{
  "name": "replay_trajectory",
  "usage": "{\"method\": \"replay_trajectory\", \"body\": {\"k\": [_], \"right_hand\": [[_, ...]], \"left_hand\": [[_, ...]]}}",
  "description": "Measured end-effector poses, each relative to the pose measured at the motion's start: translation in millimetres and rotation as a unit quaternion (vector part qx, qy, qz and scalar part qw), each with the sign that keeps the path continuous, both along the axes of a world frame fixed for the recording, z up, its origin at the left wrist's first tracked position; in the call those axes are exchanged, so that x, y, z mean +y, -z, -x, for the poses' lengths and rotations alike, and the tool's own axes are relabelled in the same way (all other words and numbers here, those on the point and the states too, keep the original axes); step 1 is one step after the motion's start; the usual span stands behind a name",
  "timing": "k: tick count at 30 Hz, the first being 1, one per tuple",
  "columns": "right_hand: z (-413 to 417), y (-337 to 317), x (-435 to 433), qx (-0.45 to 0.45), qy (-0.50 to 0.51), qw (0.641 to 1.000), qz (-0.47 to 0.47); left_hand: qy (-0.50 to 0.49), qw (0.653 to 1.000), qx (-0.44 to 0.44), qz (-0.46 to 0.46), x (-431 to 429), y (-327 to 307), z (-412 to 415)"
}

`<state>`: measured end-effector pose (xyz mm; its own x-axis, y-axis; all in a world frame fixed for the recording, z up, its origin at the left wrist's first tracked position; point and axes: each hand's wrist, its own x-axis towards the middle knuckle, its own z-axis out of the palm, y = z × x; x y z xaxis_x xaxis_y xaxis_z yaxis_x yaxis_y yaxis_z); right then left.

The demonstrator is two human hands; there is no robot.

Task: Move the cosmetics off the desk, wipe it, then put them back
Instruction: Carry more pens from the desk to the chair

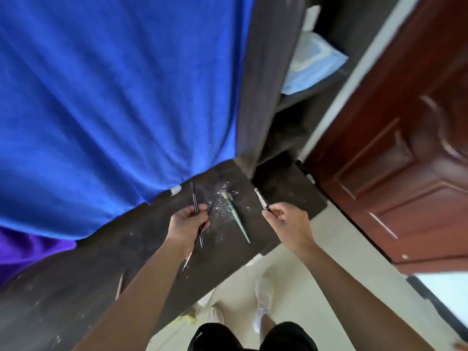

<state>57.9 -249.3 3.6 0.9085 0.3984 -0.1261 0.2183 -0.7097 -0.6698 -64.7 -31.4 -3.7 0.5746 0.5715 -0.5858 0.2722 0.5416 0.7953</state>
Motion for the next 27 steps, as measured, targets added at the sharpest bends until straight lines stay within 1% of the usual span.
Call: {"method": "replay_trajectory", "body": {"k": [3, 5, 8, 12, 15, 19, 20, 22, 25, 27], "right_hand": [[13.9, -16.6, -57.6, -0.02, 0.08, 0.997, 0.002], [25.0, -29.5, -101.8, -0.032, 0.135, 0.99, 0.011], [44.7, -46.6, -169.7, -0.048, 0.231, 0.972, -0.021], [83.4, -62.9, -265.9, -0.071, 0.349, 0.932, -0.062], [124.7, -66.4, -346.9, -0.09, 0.426, 0.897, -0.076], [184.0, -61.9, -451.6, -0.106, 0.502, 0.855, -0.079], [199.6, -60.1, -481.3, -0.105, 0.518, 0.845, -0.086], [226.3, -57.6, -536.2, -0.101, 0.542, 0.828, -0.097], [270.5, -58.6, -621.9, -0.099, 0.591, 0.793, -0.113], [292.4, -64.2, -669.4, -0.109, 0.618, 0.771, -0.108]], "left_hand": [[0.091, 0.995, -0.031, -0.015, -41.1, -9.0, -26.3], [0.159, 0.986, -0.047, -0.022, -79.2, -18.8, -42.6], [0.249, 0.965, -0.076, -0.032, -141.6, -35.5, -61.7], [0.342, 0.931, -0.123, -0.04, -241.2, -59.2, -76.3], [0.424, 0.893, -0.144, -0.042, -333.0, -69.7, -73.2], [0.519, 0.838, -0.161, -0.054, -457.1, -70.0, -55.8], [0.534, 0.828, -0.164, -0.056, -492.0, -69.6, -48.6], [0.55, 0.817, -0.161, -0.055, -554.9, -70.0, -34.1], [0.59, 0.791, -0.152, -0.045, -656.1, -70.8, -7.5], [0.614, 0.774, -0.15, -0.044, -711.9, -73.0, 4.7]]}}
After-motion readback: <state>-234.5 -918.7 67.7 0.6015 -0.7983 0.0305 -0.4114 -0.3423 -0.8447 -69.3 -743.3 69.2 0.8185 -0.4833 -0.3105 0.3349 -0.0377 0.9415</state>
